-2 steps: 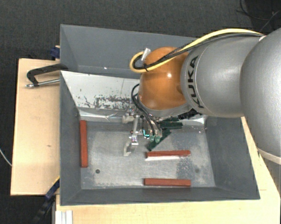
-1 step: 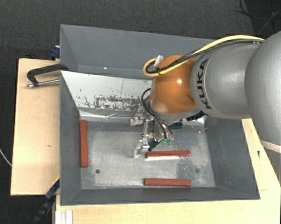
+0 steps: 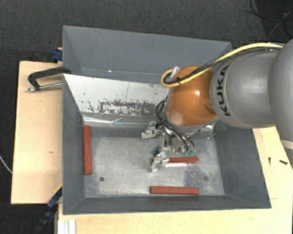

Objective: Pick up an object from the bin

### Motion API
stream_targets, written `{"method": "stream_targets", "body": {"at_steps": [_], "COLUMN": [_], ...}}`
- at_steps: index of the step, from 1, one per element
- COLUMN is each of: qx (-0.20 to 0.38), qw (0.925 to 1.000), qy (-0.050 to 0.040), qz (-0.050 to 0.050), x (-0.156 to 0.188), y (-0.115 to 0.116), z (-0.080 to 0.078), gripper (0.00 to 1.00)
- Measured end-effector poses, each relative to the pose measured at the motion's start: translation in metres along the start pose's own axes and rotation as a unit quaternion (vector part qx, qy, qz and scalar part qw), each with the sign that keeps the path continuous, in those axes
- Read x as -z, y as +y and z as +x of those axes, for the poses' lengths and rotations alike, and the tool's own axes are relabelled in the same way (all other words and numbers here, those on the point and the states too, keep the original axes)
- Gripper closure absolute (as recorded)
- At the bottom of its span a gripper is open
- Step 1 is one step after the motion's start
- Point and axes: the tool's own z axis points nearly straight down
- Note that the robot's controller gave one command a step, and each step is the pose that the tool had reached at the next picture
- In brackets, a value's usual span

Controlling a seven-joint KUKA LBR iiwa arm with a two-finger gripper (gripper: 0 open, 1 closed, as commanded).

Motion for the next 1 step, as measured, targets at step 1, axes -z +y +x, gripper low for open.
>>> {"method": "stream_targets", "body": {"at_steps": [1], "qx": [0.048], "qw": [0.9988], "qy": [-0.0014], "qz": [-0.003], "x": [-0.0096], "y": [-0.0382], "z": [0.0021], "gripper": [1.00]}}
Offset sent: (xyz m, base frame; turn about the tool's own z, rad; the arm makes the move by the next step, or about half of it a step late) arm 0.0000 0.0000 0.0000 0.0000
